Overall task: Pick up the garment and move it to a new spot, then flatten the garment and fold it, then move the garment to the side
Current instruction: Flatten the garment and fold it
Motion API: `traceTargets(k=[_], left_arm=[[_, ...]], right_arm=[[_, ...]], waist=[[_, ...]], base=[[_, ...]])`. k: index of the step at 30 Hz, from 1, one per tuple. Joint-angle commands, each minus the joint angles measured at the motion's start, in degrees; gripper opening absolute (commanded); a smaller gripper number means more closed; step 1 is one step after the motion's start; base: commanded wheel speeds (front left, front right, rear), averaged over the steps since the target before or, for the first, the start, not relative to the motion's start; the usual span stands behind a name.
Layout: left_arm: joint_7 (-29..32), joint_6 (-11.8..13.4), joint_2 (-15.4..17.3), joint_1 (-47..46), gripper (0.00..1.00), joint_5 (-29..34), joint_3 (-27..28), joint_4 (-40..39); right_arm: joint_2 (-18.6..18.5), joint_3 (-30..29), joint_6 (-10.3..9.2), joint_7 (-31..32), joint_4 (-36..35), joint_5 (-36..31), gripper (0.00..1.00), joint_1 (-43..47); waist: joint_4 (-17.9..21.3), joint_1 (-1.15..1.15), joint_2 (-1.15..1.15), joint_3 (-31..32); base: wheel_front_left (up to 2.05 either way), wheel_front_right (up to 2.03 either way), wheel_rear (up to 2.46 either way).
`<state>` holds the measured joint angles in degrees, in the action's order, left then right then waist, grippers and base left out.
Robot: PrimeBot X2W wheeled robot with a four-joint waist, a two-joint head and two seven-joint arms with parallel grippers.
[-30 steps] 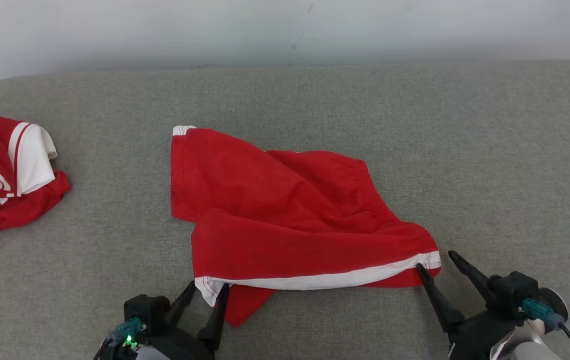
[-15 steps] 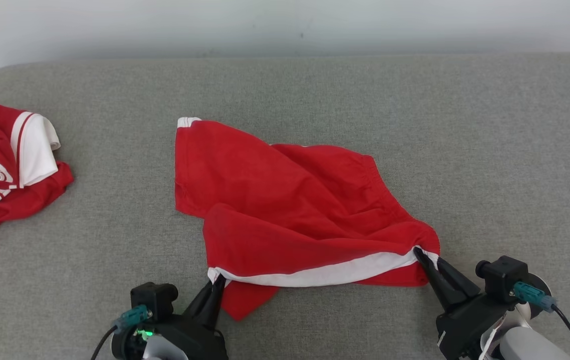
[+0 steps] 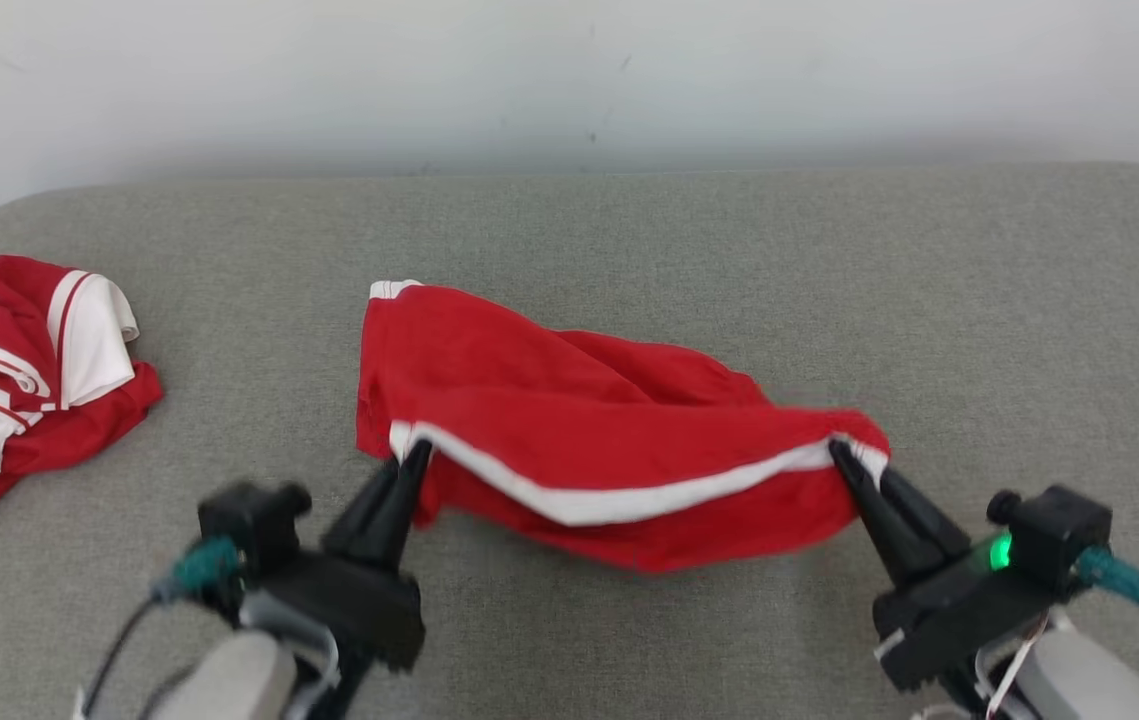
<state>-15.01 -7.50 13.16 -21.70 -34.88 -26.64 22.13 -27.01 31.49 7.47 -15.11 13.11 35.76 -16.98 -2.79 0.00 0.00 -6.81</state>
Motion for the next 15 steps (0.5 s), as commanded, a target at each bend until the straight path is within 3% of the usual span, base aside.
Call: traceTargets(k=[1,7,15], left_arm=[[0.74,0.09,1.36,-3.56,0.00,-0.16,-0.65,-0.67],[5.39,0.09,5.02,-21.84,0.00,-3.69,-3.55,-1.64],[12.54,0.09,7.39,-53.26,0.00,-8.45,-5.47,2.20]], right_arm=[[-0.05,-0.40,0.03,-0.06,-0.76,1.43,0.00,-2.22],[-1.26,0.34,0.03,-0.05,-1.50,5.98,0.00,-15.43],[-3.71,1.97,0.03,2.69,2.84,14.07,0.00,-45.73]], waist=[[0.36,0.00,0.00,-0.73],[2.40,0.00,0.00,-7.05],[5.23,0.00,0.00,-22.85]], base=[[0.00,0.00,0.00],[0.00,0.00,0.00],[0.00,0.00,0.00]])
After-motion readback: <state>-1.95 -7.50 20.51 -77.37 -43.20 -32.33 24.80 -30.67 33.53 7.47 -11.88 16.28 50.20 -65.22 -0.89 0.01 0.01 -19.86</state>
